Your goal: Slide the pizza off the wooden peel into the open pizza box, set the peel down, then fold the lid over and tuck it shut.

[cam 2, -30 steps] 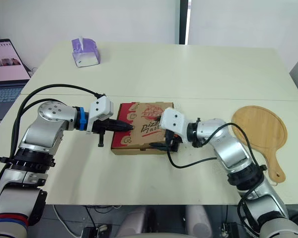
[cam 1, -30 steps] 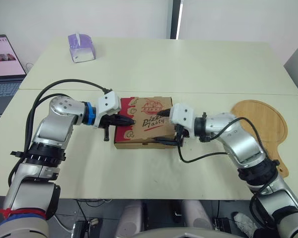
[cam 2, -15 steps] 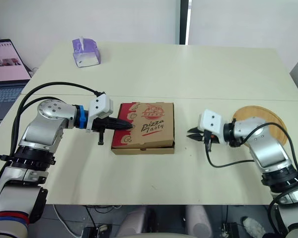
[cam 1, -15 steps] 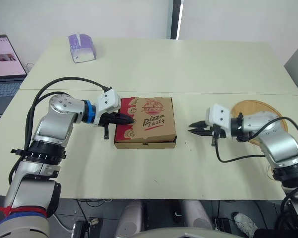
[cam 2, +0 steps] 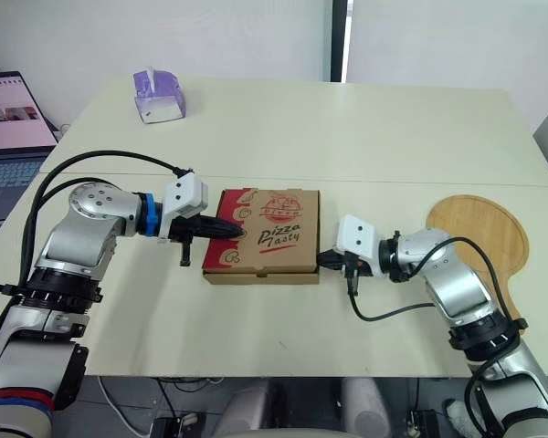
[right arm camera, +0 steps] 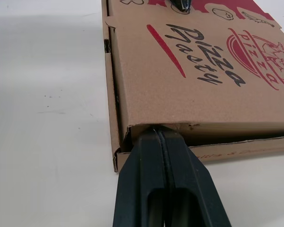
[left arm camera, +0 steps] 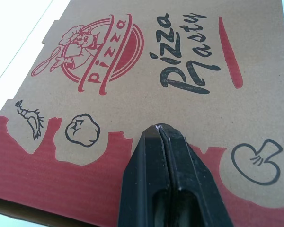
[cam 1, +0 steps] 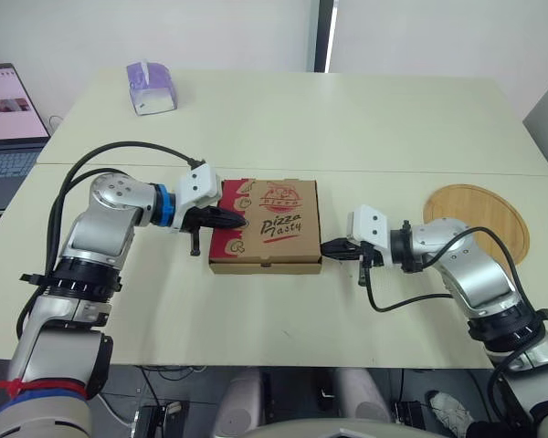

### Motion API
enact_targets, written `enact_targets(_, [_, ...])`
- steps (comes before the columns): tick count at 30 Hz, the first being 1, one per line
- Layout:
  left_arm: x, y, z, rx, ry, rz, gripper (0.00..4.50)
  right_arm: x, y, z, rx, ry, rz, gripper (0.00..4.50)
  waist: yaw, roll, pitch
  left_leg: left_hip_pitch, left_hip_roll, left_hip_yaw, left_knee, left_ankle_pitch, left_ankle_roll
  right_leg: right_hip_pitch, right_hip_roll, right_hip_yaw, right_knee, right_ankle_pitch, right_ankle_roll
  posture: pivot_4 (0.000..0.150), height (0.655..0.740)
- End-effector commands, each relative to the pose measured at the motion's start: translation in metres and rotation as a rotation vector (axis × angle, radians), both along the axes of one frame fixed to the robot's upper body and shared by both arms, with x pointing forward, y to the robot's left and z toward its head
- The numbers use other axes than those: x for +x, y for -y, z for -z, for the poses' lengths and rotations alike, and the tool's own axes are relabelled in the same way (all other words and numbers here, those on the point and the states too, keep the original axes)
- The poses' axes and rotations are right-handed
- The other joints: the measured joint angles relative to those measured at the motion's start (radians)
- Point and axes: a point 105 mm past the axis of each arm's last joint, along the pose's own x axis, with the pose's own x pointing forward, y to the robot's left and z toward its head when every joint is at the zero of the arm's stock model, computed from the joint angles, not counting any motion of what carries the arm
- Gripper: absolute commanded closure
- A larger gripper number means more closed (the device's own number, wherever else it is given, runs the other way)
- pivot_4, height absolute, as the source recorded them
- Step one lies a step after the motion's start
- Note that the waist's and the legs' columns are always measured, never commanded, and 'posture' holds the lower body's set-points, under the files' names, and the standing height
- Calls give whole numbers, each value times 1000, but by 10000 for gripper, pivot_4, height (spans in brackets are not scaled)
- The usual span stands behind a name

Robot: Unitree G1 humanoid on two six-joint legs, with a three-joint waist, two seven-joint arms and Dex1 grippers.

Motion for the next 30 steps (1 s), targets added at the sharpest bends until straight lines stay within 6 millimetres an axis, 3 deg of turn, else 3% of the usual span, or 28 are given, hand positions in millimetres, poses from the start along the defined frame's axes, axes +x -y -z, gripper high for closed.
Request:
enact_targets(1, [1, 3, -5, 10, 19, 19, 45000, -2, -4, -11, 7, 56, -22, 44795, 0, 0, 0, 0, 0, 0, 0, 0, 0, 0, 0, 0, 0, 0, 0, 1500, 7400])
enact_targets(5, [1, 3, -5, 11, 21, 20, 45000, 8, 7, -12, -24, 94, 20, 44795, 0, 0, 0, 0, 0, 0, 0, 0, 0, 0, 0, 0, 0, 0, 0, 1500, 7400])
enact_targets(9, [1, 2, -6, 13, 21, 20, 45000, 21, 19, -27, -38, 154, 42, 44795, 0, 0, 0, 0, 0, 1, 0, 0, 0, 0, 0, 0, 0, 0, 0, 1500, 7400])
enact_targets(15, [0, 0, -7, 15, 18, 22, 45000, 17, -4, -55, 89, 143, -13, 44795, -1, 0, 0, 0, 0, 0, 0, 0, 0, 0, 0, 0, 0, 0, 0, 1500, 7400])
enact_targets(19, [-2, -2, -5, 30, 13, 26, 45000, 9, -22, -36, 79, 92, -35, 44795, 0, 0, 0, 0, 0, 0, 0, 0, 0, 0, 0, 0, 0, 0, 0, 1500, 7400])
enact_targets(23, [-2, -8, 4, 92, 28, 21, 45000, 10, -22, -5, -32, 103, -36, 44795, 0, 0, 0, 0, 0, 0, 0, 0, 0, 0, 0, 0, 0, 0, 0, 1500, 7400])
enact_targets(30, [-6, -16, 20, 139, 1, 4, 45000, 15, -21, 6, -79, 123, -47, 44795, 0, 0, 0, 0, 0, 1, 0, 0, 0, 0, 0, 0, 0, 0, 0, 1500, 7400])
